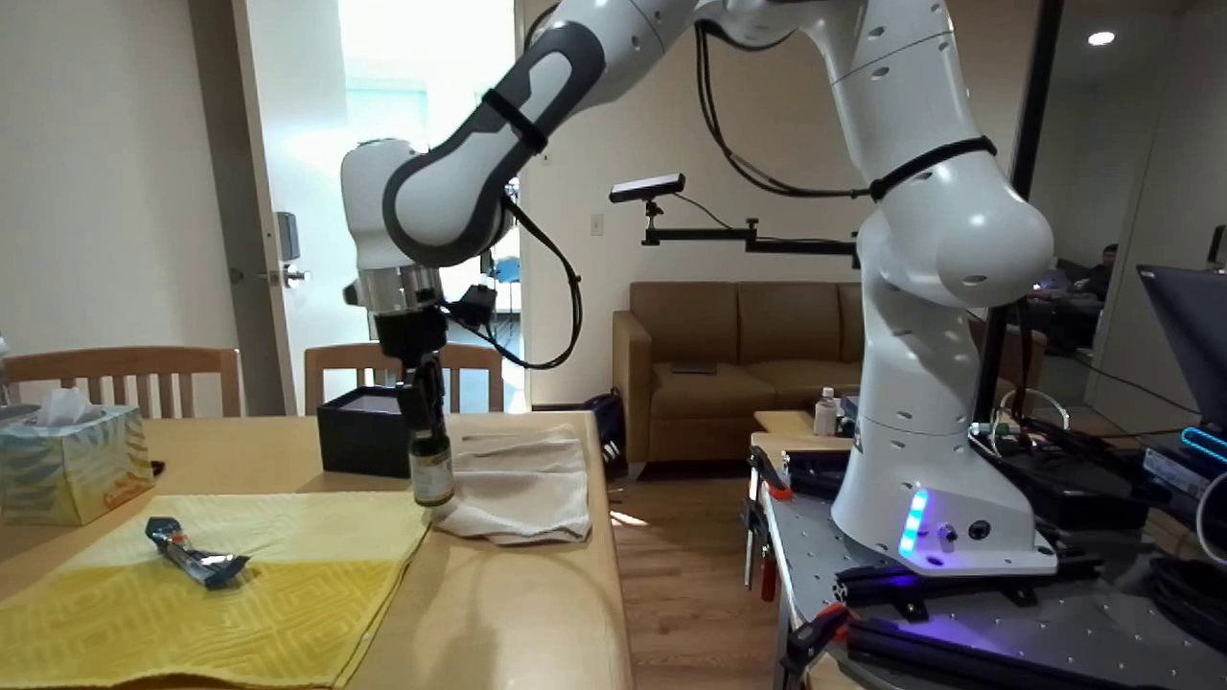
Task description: Pick up the bottle from the black box and put it on the table.
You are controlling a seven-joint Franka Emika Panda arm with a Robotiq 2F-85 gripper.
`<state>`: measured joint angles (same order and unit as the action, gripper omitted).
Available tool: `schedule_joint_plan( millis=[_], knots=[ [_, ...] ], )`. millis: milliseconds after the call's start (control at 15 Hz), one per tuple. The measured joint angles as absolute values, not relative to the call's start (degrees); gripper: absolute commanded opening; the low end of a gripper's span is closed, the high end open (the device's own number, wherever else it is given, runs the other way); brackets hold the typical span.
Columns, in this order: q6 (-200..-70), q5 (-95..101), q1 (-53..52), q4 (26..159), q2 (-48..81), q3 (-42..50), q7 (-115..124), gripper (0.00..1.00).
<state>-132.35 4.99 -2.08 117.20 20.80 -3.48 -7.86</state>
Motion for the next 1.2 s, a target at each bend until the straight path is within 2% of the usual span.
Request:
schedule_joint_plan(
  millis=[467,1200],
  knots=[
    [-138.51,4.28,-2.13,120.54,24.25,-2.71,-5.48,0.29],
    [-139.23,2.70,-2.34,121.31,23.72,-2.78,-5.45,0.29]
  ],
)
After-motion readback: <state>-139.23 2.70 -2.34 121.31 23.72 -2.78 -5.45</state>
